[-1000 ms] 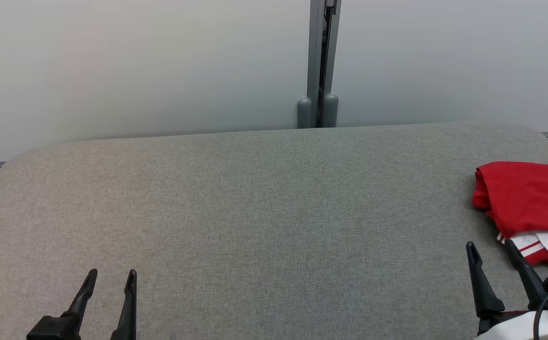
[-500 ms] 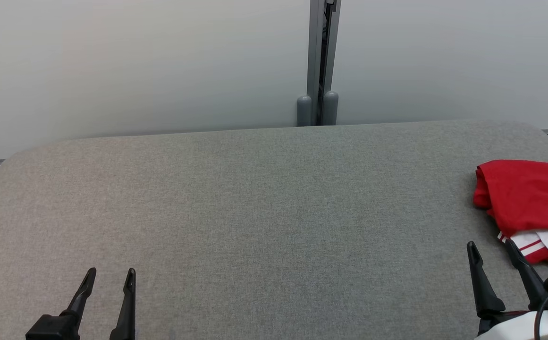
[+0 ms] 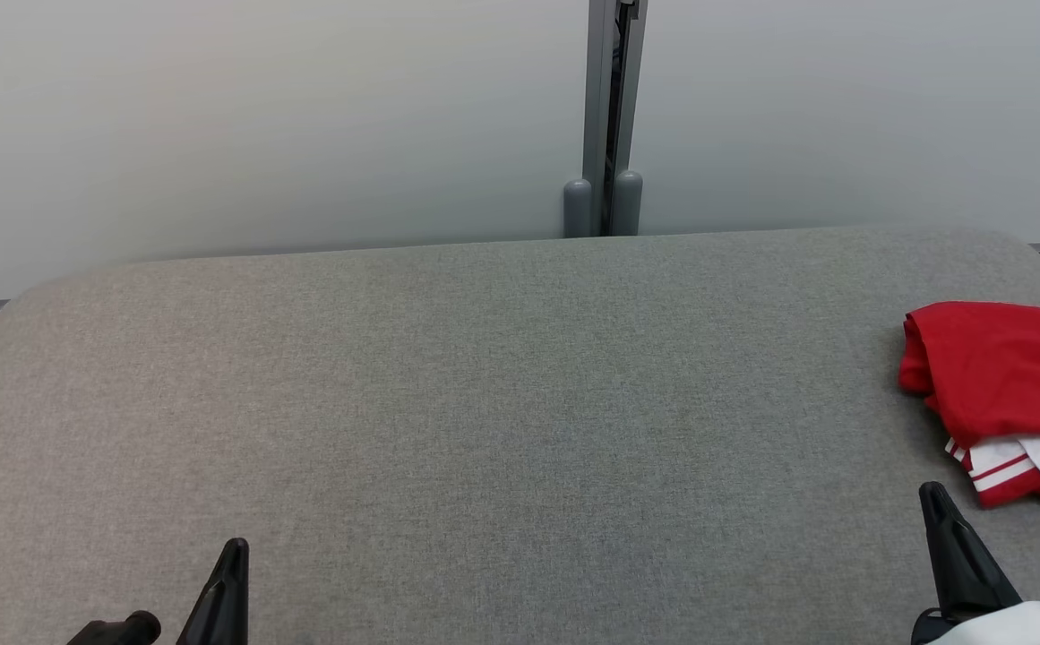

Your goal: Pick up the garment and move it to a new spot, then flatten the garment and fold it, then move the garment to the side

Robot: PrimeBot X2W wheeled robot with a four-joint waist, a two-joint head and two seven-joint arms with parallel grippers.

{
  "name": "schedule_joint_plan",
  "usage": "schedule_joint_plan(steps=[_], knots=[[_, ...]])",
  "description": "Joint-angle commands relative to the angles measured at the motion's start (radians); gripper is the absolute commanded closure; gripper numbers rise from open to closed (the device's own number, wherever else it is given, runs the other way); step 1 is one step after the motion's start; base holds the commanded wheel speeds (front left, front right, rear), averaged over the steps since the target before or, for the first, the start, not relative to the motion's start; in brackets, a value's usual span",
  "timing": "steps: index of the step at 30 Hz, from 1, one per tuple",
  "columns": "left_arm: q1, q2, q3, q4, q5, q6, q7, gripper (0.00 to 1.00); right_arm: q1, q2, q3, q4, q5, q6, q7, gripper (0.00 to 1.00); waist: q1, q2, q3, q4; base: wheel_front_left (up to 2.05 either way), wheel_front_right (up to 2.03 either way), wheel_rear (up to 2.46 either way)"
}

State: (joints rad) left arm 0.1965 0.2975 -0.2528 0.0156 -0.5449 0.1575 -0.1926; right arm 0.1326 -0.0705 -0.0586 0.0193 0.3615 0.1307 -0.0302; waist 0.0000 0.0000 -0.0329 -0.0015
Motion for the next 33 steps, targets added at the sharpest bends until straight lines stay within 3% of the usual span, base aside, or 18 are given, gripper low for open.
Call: schedule_joint_plan(steps=[1, 33], knots=[[-0.010, 0.002, 0.014, -0.020, -0.039, -0.014, 0.001, 1.00, -0.008, -0.015, -0.011, -0.015, 0.053, 0.000, 0.011, 1.00, 0.0000, 0.0000, 0.000, 0.000, 0.00, 0.00, 0.00], [0.008, -0.091, 0.044, -0.057, -0.430, -0.122, 0.009, 1.00, 0.004, -0.030, -0.091, -0.010, 0.563, 0.000, 0.140, 1.00, 0.0000, 0.0000, 0.009, 0.000, 0.00, 0.00, 0.00]])
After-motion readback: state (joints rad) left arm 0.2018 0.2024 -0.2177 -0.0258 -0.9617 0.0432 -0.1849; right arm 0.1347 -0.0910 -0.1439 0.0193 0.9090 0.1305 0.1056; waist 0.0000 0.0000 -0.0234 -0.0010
